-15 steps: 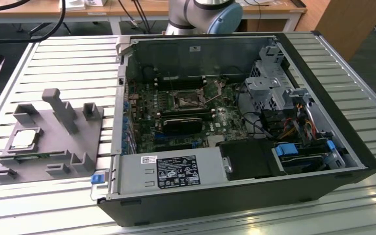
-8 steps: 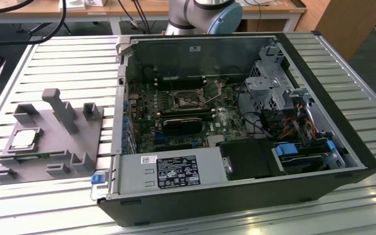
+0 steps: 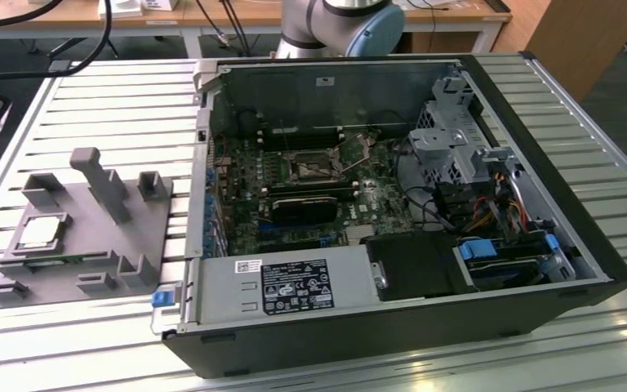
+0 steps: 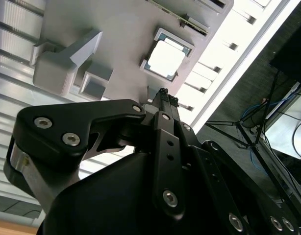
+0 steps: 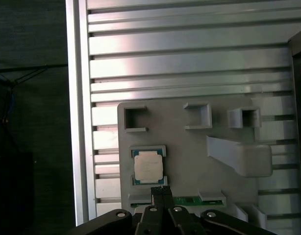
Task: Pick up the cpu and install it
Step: 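Pick up the cpu and move it towards the insertion slot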
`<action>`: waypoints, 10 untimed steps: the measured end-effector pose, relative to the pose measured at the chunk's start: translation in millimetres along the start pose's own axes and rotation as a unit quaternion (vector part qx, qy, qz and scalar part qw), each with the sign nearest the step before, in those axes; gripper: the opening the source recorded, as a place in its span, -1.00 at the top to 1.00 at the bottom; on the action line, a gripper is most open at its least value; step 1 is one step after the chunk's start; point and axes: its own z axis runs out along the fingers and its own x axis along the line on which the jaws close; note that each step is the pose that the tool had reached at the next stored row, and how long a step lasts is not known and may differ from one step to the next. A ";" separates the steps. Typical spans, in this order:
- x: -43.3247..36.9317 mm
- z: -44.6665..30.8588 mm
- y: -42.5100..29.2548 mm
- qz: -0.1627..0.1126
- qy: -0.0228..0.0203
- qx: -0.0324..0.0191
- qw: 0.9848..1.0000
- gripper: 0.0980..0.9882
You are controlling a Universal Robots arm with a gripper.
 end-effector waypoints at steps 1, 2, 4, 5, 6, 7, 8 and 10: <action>0.0 0.5 0.0 0.000 0.000 0.000 1.000 0.98; 0.0 0.9 0.0 0.000 0.000 0.000 1.000 0.98; 0.0 1.8 -0.1 0.000 0.000 0.000 1.000 0.98; -0.1 2.3 -0.1 0.000 0.000 0.000 1.000 0.98; -0.1 2.7 -0.1 0.000 0.000 0.000 1.000 0.98; -0.1 3.1 -0.1 0.000 0.000 0.000 1.000 0.98; -0.1 3.4 -0.1 0.000 0.000 0.000 1.000 0.98; -0.1 4.3 -0.2 0.000 0.000 0.000 1.000 0.98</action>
